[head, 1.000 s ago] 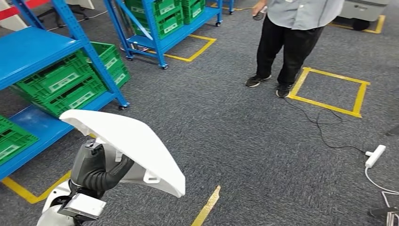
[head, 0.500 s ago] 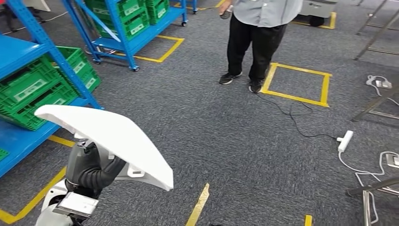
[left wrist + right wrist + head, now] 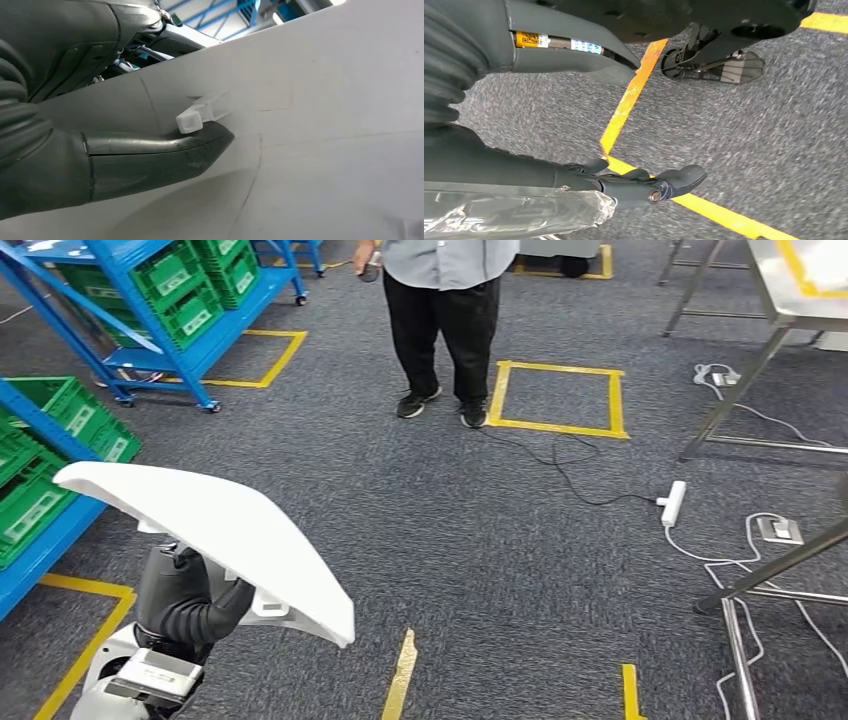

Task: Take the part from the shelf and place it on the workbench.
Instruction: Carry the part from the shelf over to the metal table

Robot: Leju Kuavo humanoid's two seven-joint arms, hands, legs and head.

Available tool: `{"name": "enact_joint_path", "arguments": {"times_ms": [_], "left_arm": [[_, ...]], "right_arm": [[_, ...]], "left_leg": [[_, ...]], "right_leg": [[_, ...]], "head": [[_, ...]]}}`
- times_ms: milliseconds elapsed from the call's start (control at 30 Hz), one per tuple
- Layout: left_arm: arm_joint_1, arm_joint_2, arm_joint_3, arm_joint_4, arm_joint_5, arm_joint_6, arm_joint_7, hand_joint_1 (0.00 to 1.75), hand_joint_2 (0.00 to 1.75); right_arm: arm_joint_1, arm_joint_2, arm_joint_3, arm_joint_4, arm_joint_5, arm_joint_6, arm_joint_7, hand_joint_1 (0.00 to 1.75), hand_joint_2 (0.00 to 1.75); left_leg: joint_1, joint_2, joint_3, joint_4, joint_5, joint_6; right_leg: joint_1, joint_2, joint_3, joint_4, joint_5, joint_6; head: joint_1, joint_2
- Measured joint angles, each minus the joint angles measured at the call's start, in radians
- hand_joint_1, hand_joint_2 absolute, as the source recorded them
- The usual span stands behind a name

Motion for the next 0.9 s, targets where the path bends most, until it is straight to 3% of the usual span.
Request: {"name": "enact_joint_path", "arguments": {"times_ms": [33,67,133,167,233,267,300,367,433,467,500,533,567,633,700,733,800,867,900], "left_arm": [[0.001,0.000,0.001,0.000,0.003,-0.001,0.004,1.75,1.75],[0.001,0.000,0.001,0.000,0.007,-0.002,0.010,1.75,1.75],[0.002,0.001,0.004,0.000,0.012,-0.001,0.018,1.75,1.75],[0.002,0.001,0.005,0.000,0.014,-0.001,0.021,1.75,1.75],[0.003,0.000,0.007,0.000,0.015,0.000,0.023,1.75,1.75],[0.003,-0.001,0.007,0.000,0.016,0.000,0.024,1.75,1.75],[0.004,-0.002,0.007,0.000,0.014,0.002,0.025,1.75,1.75],[0.004,-0.004,0.007,0.000,0.006,0.009,0.025,1.75,1.75],[0.005,-0.004,0.008,0.000,-0.004,0.014,0.024,1.75,1.75],[0.005,-0.004,0.008,0.000,-0.007,0.015,0.024,1.75,1.75],[0.005,-0.003,0.009,0.000,-0.008,0.016,0.024,1.75,1.75],[0.005,-0.002,0.009,0.000,-0.009,0.017,0.024,1.75,1.75],[0.005,-0.001,0.009,0.000,-0.013,0.019,0.023,1.75,1.75],[0.005,0.000,0.009,0.000,-0.024,0.025,0.020,1.75,1.75],[0.004,0.001,0.011,0.000,-0.035,0.030,0.016,1.75,1.75],[0.003,0.002,0.012,0.000,-0.039,0.032,0.015,1.75,1.75],[0.001,0.003,0.013,0.000,-0.046,0.036,0.015,1.75,1.75],[-0.003,0.003,0.014,0.000,-0.052,0.041,0.014,1.75,1.75],[-0.004,0.004,0.015,0.000,-0.055,0.043,0.013,1.75,1.75]], "right_arm": [[0.001,0.000,-0.001,0.000,0.000,0.000,0.000,0.00,1.75],[0.002,0.000,-0.002,0.000,0.000,-0.001,0.000,0.00,1.75],[0.002,0.002,-0.006,0.000,0.000,-0.002,0.001,0.00,1.75],[0.001,0.002,-0.007,0.000,0.000,-0.003,0.001,0.00,1.75],[0.001,0.003,-0.008,0.000,0.000,-0.004,0.001,0.00,1.75],[0.003,0.003,-0.009,0.000,0.000,-0.004,0.002,0.00,1.75],[0.005,0.003,-0.009,0.000,0.000,-0.004,0.002,0.00,1.75],[0.006,0.003,-0.009,0.000,0.000,-0.003,0.003,0.00,1.75],[0.002,0.003,-0.010,0.000,0.001,-0.003,0.004,0.00,1.75],[0.001,0.003,-0.010,0.000,0.001,-0.003,0.004,0.00,1.75],[0.001,0.003,-0.010,0.000,0.001,-0.003,0.004,0.00,1.75],[0.002,0.003,-0.010,0.000,0.001,-0.003,0.004,0.00,1.75],[0.003,0.003,-0.010,0.000,0.002,-0.003,0.004,0.00,1.75],[0.003,0.003,-0.010,-0.001,0.003,-0.003,0.005,0.00,1.75],[-0.001,0.003,-0.010,-0.001,0.003,-0.003,0.005,0.00,1.75],[-0.003,0.003,-0.011,-0.001,0.003,-0.003,0.005,0.00,1.75],[-0.001,0.003,-0.013,-0.001,0.003,-0.003,0.005,0.00,1.75],[0.002,0.003,-0.015,-0.001,0.002,-0.003,0.005,0.00,1.75],[0.002,0.003,-0.016,-0.001,0.002,-0.003,0.005,0.00,1.75]], "left_leg": [[0.000,-0.002,-0.003,0.001,0.016,0.002],[0.000,-0.007,0.012,-0.036,0.049,0.006],[0.000,-0.038,0.067,-0.158,0.119,0.018],[0.001,-0.056,0.090,-0.211,0.137,0.022],[0.000,-0.073,0.108,-0.256,0.139,0.027],[0.000,-0.066,0.110,-0.264,0.139,0.028],[0.001,-0.057,0.111,-0.268,0.141,0.031],[0.005,-0.036,0.115,-0.279,0.146,0.040],[0.005,-0.011,0.115,-0.282,0.147,0.046],[0.005,0.002,0.115,-0.282,0.146,0.046],[0.004,0.014,0.115,-0.281,0.145,0.046],[0.004,0.025,0.115,-0.281,0.144,0.046],[0.004,0.035,0.117,-0.281,0.143,0.044],[0.004,0.053,0.122,-0.280,0.138,0.037],[-0.002,0.070,0.126,-0.276,0.133,0.026],[-0.006,0.078,0.127,-0.275,0.131,0.021],[-0.006,0.090,0.129,-0.272,0.126,0.012],[-0.001,0.060,0.122,-0.244,0.100,0.002],[0.002,0.036,0.104,-0.200,0.071,-0.002]], "right_leg": [[0.001,0.013,0.001,0.000,0.000,0.000],[0.002,0.026,0.002,0.000,0.000,0.000],[0.004,0.049,0.003,0.001,0.001,0.003],[0.005,0.060,0.001,0.003,0.002,0.006],[0.003,0.077,-0.009,0.005,0.005,0.016],[0.001,0.086,-0.014,0.004,0.007,0.023],[0.000,0.084,-0.019,0.006,0.006,0.028],[0.002,0.046,-0.043,0.047,-0.022,0.038],[0.001,-0.002,-0.099,0.163,-0.084,0.045],[-0.002,-0.010,-0.128,0.226,-0.111,0.049],[-0.004,-0.014,-0.147,0.269,-0.123,0.053],[-0.007,-0.017,-0.148,0.275,-0.116,0.057],[-0.010,-0.021,-0.129,0.244,-0.092,0.059],[-0.011,-0.054,-0.056,0.112,-0.034,0.062],[-0.007,-0.089,-0.003,0.019,-0.012,0.054],[-0.004,-0.094,0.003,0.007,-0.016,0.047],[-0.005,-0.073,0.000,0.007,-0.014,0.032],[-0.007,-0.054,0.001,0.006,-0.011,0.022],[-0.008,-0.044,0.002,0.005,-0.010,0.016]], "head": [[0.000,0.000],[0.000,0.000],[0.000,0.000],[0.000,0.000],[0.001,0.000],[0.001,0.000],[0.001,0.000],[0.008,0.000],[0.014,0.000],[0.015,0.000],[0.015,0.000],[0.015,0.000],[0.015,0.000],[0.015,0.000],[0.014,0.000],[0.013,0.000],[0.012,0.000],[0.010,0.000],[0.008,0.000]]}}
